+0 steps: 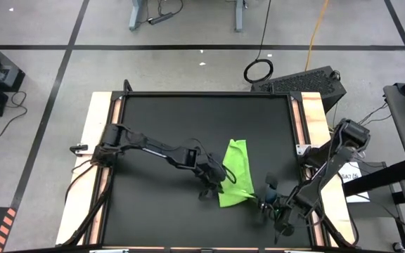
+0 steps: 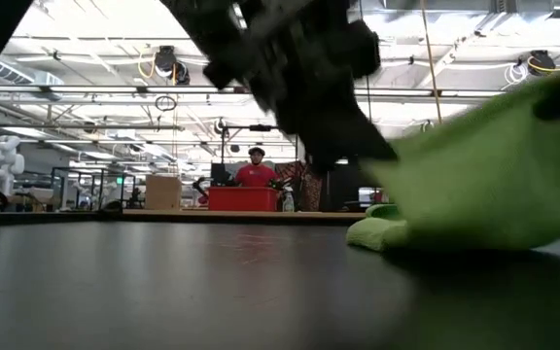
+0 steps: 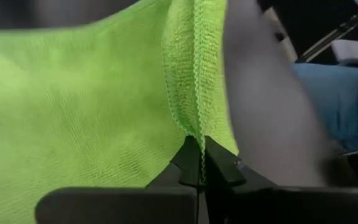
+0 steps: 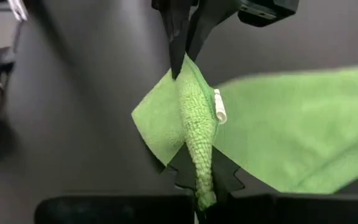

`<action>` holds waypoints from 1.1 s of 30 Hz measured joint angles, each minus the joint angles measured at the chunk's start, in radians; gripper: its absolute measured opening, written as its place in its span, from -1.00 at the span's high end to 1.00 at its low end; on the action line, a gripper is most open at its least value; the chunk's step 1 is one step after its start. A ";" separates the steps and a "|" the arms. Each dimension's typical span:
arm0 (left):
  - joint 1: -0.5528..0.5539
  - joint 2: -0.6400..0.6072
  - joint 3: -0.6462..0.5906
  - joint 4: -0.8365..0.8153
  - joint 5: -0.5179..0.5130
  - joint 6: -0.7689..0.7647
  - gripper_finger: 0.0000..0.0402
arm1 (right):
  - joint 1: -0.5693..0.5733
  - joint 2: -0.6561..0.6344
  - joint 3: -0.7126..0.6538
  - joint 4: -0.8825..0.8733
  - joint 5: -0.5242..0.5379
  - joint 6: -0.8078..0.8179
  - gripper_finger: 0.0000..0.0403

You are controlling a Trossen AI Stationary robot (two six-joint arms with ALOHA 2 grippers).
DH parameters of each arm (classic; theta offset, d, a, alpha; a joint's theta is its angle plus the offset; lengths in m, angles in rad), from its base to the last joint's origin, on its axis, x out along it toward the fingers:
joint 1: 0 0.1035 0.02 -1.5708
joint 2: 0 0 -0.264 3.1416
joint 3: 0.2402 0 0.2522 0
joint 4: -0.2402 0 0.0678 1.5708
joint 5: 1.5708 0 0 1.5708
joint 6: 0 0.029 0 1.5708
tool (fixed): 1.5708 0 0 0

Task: Roll towel
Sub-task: Fold the green towel on the table

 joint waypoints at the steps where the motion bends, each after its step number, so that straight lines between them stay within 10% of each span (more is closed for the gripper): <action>1: 0.000 -0.031 0.000 -0.015 -0.001 0.017 0.98 | -0.004 -0.026 0.005 -0.006 0.010 -0.040 1.00; 14: -0.014 -0.622 0.003 -0.185 -0.331 0.324 0.99 | -0.125 -0.360 0.308 -0.034 0.209 -1.017 1.00; 33: 0.353 -0.660 0.015 -0.130 -0.536 0.616 0.99 | -0.938 -0.401 0.497 -0.116 -0.413 -1.554 1.00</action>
